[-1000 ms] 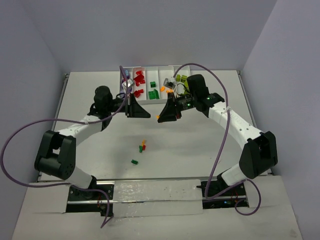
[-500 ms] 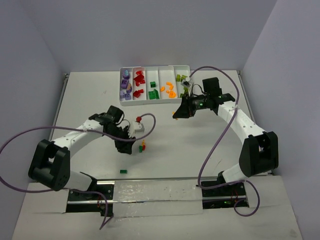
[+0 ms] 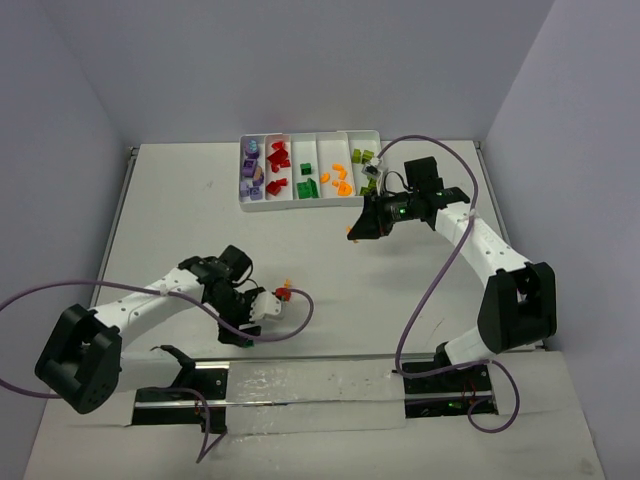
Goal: Sort the legos into containers by color
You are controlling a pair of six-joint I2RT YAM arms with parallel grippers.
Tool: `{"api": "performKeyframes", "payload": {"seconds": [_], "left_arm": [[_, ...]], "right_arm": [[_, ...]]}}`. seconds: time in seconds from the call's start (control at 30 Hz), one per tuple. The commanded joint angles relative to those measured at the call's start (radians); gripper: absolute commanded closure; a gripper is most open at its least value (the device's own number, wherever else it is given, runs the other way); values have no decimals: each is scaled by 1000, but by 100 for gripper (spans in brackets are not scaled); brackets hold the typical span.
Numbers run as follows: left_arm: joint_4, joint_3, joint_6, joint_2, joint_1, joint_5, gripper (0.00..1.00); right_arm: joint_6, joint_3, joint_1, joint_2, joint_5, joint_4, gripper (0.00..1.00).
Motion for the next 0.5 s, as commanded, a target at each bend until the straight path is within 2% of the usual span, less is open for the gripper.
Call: {"api": "performKeyframes", "payload": {"seconds": [0.0, 0.33, 0.47], "left_arm": [[101, -34, -100, -39, -75, -63, 24], [260, -128, -281, -58, -290, -230, 28], [300, -152, -314, -59, -331, -277, 33]], "right_arm": [[-6, 4, -8, 13, 5, -11, 100], [-14, 6, -8, 16, 22, -31, 100], [-21, 9, -11, 17, 30, -43, 100]]}}
